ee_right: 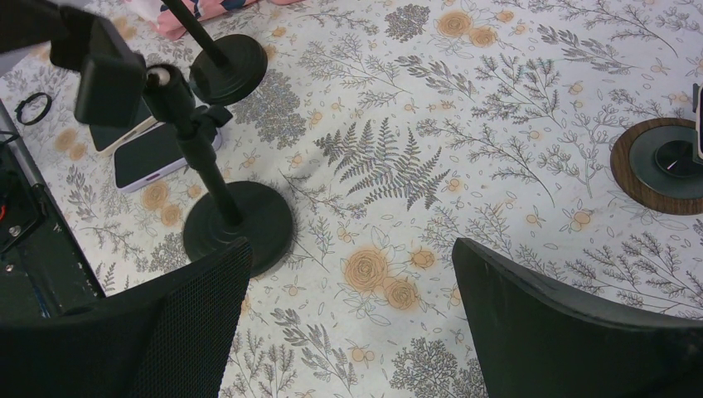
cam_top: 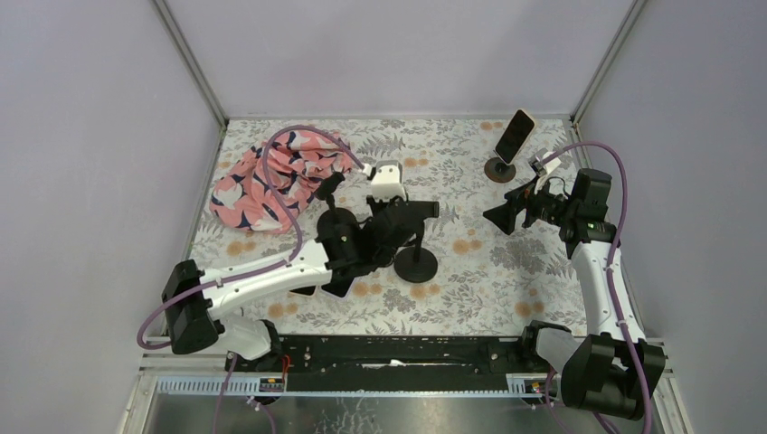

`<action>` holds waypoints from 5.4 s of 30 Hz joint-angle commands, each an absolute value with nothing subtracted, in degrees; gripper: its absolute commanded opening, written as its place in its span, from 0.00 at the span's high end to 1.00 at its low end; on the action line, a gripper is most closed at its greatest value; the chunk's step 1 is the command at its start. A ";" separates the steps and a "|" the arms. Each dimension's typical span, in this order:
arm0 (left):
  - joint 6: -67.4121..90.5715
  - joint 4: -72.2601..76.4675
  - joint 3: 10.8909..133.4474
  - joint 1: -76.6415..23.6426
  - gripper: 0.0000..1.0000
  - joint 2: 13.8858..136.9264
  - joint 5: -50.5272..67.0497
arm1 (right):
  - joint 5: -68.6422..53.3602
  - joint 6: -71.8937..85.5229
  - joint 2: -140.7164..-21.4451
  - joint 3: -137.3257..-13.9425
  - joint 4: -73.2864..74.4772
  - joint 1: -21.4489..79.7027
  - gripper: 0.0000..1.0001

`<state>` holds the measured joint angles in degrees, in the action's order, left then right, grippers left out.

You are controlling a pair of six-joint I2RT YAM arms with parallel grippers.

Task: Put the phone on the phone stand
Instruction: Move the phone stand to the center of the board, then pick up the phone at the center of the board.

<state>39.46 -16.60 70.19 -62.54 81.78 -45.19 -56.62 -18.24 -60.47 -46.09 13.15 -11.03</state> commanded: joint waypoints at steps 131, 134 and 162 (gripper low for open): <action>31.07 -19.89 35.65 -46.50 0.01 60.67 -22.78 | -44.32 -25.11 -63.69 -49.93 30.83 6.94 0.00; 29.32 -18.28 35.34 -43.91 0.01 63.36 -18.24 | -43.33 -26.30 -62.70 -50.02 31.38 6.60 0.00; 25.82 -19.25 39.20 -40.25 0.06 78.94 -10.16 | -37.11 -29.53 -57.83 -46.85 30.25 6.35 0.00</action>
<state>26.59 -19.25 37.93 -40.75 77.95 -11.27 -37.04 -28.73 -58.96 -46.94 30.52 6.59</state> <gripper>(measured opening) 0.949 0.994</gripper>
